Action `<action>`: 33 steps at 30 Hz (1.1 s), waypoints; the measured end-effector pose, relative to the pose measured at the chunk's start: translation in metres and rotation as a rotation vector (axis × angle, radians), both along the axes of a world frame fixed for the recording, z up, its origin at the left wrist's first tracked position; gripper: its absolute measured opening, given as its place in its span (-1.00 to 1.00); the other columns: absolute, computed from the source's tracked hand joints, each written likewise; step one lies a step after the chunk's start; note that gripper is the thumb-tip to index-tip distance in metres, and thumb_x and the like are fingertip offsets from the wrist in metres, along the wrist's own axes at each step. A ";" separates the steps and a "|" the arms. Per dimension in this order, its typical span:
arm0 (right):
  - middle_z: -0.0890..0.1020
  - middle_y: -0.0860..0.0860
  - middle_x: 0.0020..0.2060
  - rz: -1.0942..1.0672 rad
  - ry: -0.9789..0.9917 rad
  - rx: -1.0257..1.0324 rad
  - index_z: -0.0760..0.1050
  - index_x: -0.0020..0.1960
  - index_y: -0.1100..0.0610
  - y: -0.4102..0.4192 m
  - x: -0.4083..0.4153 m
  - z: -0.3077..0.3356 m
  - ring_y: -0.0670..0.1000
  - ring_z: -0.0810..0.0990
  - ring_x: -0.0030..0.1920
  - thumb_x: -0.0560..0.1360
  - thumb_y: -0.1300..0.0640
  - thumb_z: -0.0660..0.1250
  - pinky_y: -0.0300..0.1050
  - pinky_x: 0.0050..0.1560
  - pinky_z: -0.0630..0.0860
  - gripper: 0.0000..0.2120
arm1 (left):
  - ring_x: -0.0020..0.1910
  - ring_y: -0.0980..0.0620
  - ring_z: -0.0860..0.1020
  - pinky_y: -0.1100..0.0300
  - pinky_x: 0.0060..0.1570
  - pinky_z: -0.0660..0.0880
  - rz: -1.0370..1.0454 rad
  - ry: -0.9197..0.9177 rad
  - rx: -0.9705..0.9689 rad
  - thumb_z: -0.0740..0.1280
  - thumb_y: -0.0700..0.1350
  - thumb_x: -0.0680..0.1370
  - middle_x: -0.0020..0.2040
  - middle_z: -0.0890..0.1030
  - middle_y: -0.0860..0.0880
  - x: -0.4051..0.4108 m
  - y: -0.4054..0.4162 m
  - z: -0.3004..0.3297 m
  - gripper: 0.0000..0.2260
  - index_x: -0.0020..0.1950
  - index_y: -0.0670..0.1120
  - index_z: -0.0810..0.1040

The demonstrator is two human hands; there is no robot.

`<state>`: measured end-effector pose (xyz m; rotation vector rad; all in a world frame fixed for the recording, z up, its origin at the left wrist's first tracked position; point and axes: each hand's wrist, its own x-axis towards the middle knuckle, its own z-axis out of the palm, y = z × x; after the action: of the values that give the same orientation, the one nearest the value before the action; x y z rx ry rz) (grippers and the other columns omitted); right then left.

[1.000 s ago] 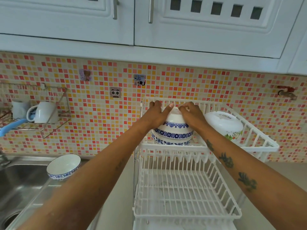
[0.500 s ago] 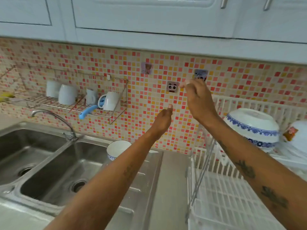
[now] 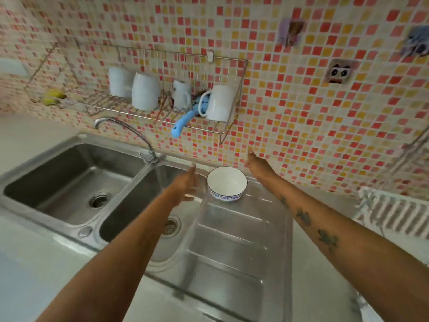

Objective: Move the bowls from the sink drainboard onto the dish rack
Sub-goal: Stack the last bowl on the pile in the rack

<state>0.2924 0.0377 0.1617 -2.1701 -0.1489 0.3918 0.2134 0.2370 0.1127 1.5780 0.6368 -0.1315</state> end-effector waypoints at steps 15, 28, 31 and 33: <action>0.38 0.18 0.41 -0.330 0.501 0.332 0.12 0.48 0.04 0.017 0.046 -0.136 0.25 0.46 0.30 0.49 -0.24 0.24 0.19 0.24 0.44 -0.32 | -0.27 -0.02 0.39 0.06 -0.17 0.47 -0.040 0.183 -0.325 0.28 0.03 0.58 -0.19 0.41 -0.07 0.075 0.010 -0.081 -0.77 0.08 -0.12 0.42; 0.31 0.14 0.39 -0.329 0.532 0.516 0.11 0.43 0.02 0.029 0.048 -0.152 0.25 0.51 0.13 0.51 0.40 0.20 0.24 0.16 0.54 -0.40 | -0.05 -0.19 0.53 -0.15 0.12 0.53 0.008 0.087 -0.348 0.16 -0.38 0.57 0.05 0.47 -0.24 0.088 -0.012 -0.104 -0.66 0.35 -0.30 0.32; 0.28 0.11 0.41 -0.361 0.502 0.575 0.15 0.43 0.00 0.024 0.046 -0.137 0.28 0.47 0.20 0.46 0.47 0.17 0.27 0.11 0.56 -0.35 | -0.08 -0.17 0.53 -0.15 0.14 0.51 -0.007 0.058 -0.374 0.14 -0.40 0.56 0.12 0.45 -0.24 0.083 -0.017 -0.091 -0.65 0.35 -0.28 0.32; 0.29 0.12 0.37 -0.424 0.478 0.631 0.17 0.41 -0.03 0.015 0.042 -0.117 0.30 0.46 0.19 0.44 0.50 0.13 0.29 0.06 0.57 -0.33 | -0.13 -0.16 0.53 -0.13 0.13 0.51 -0.021 0.006 -0.446 0.14 -0.39 0.57 0.08 0.45 -0.23 0.080 -0.026 -0.073 -0.71 0.28 -0.22 0.34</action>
<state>0.3343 0.0528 0.0448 -1.3915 0.3997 0.5196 0.2939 0.2107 0.0394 1.1541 0.5506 -0.2751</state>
